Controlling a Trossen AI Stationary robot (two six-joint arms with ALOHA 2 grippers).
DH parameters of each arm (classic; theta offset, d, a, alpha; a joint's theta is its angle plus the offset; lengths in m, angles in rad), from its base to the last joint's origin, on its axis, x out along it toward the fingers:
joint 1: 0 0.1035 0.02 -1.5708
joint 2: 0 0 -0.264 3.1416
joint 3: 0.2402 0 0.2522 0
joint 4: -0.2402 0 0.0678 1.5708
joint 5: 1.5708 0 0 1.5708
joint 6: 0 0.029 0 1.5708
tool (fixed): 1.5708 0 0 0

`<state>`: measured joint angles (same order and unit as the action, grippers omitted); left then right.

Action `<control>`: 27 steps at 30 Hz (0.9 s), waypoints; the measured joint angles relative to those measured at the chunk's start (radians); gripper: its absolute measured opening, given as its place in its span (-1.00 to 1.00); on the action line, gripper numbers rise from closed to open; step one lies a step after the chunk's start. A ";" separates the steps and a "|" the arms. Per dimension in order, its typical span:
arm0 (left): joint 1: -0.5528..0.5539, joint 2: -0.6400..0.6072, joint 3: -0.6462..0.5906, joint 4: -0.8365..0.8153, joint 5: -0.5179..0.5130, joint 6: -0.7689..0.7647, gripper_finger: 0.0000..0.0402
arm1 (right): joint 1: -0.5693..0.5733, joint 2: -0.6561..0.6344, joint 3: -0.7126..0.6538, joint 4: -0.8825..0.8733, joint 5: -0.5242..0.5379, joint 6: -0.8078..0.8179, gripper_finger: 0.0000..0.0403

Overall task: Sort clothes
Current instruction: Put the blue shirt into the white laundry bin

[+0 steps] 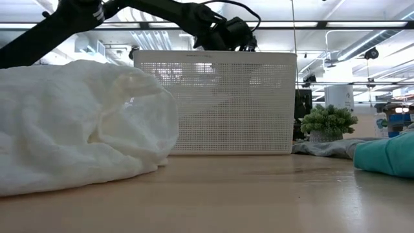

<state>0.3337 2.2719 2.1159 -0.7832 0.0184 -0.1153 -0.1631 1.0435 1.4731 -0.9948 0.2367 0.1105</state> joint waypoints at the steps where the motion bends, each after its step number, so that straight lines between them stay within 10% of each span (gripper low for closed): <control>1: 0.002 0.000 0.000 0.000 -0.001 -0.002 -1.00 | 0.000 0.000 0.000 0.000 0.000 0.000 -1.00; 27: 0.036 0.022 -0.112 0.144 -0.068 -0.087 -1.00 | 0.000 0.000 0.000 0.004 0.000 -0.017 -1.00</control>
<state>0.3693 2.2938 2.0036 -0.6388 -0.0496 -0.2020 -0.1635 1.0435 1.4731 -0.9906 0.2365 0.0933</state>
